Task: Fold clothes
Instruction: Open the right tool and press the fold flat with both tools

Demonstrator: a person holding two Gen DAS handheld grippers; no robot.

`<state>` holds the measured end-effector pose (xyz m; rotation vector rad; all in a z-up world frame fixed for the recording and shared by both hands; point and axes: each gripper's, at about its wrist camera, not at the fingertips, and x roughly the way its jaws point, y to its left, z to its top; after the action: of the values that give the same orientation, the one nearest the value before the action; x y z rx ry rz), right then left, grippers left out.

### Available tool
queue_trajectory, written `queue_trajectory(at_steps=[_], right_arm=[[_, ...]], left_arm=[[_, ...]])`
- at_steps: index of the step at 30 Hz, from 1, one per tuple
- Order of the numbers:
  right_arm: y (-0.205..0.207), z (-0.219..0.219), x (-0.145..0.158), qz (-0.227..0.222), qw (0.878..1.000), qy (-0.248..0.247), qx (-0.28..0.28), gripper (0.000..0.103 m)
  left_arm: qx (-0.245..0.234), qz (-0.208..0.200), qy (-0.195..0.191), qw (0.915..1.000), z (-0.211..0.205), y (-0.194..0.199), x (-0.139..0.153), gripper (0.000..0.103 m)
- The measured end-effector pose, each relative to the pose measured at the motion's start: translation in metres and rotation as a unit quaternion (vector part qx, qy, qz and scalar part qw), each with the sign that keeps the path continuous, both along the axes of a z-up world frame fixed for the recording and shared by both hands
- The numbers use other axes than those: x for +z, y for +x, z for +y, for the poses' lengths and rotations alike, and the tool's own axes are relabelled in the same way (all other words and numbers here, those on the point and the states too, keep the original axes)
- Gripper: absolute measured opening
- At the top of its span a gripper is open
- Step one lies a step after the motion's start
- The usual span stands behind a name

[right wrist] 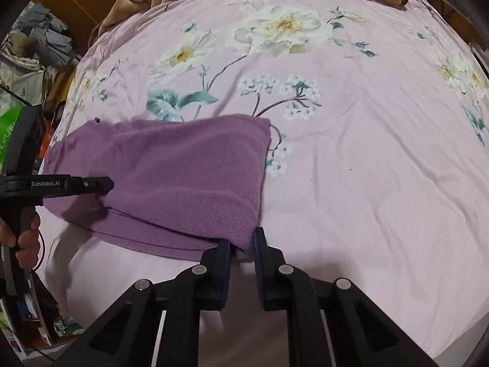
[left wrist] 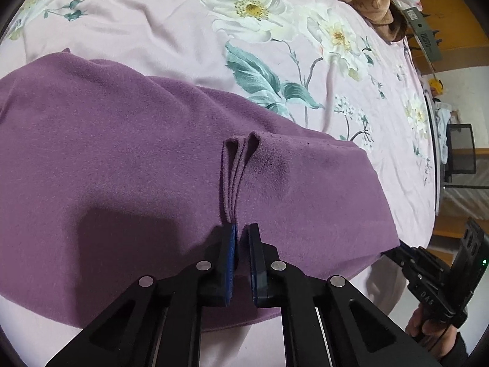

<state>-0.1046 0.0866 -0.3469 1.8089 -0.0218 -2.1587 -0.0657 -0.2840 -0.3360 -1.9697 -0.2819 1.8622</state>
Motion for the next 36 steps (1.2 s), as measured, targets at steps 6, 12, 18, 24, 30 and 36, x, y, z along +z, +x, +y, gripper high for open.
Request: queue_trajectory(at_steps=[6, 12, 18, 24, 30, 36], right_arm=[[0.01, 0.014, -0.006, -0.035, 0.999, 0.004, -0.03, 0.016], [-0.003, 0.017, 0.031, 0.016, 0.998, -0.015, -0.051, 0.017], [-0.036, -0.021, 0.017, 0.027, 0.998, -0.044, -0.022, 0.017], [-0.083, -0.037, -0.037, -0.013, 0.998, -0.042, -0.044, 0.016], [-0.072, -0.032, -0.025, -0.018, 0.997, -0.05, -0.056, 0.01], [-0.016, -0.032, -0.029, -0.061, 0.998, -0.029, -0.017, 0.008]], left_arm=[[-0.001, -0.013, 0.009, 0.9999, -0.008, 0.004, -0.002, 0.009], [-0.009, -0.009, 0.018, 0.9998, -0.016, 0.008, 0.011, 0.011], [-0.004, 0.03, 0.019, 0.9993, -0.009, -0.017, 0.024, 0.023], [-0.043, 0.045, 0.009, 0.998, 0.037, -0.05, 0.0, 0.03], [-0.042, 0.03, 0.003, 0.9986, 0.039, -0.052, -0.009, 0.03], [-0.056, 0.014, 0.001, 0.9983, 0.021, -0.02, -0.007, 0.03]])
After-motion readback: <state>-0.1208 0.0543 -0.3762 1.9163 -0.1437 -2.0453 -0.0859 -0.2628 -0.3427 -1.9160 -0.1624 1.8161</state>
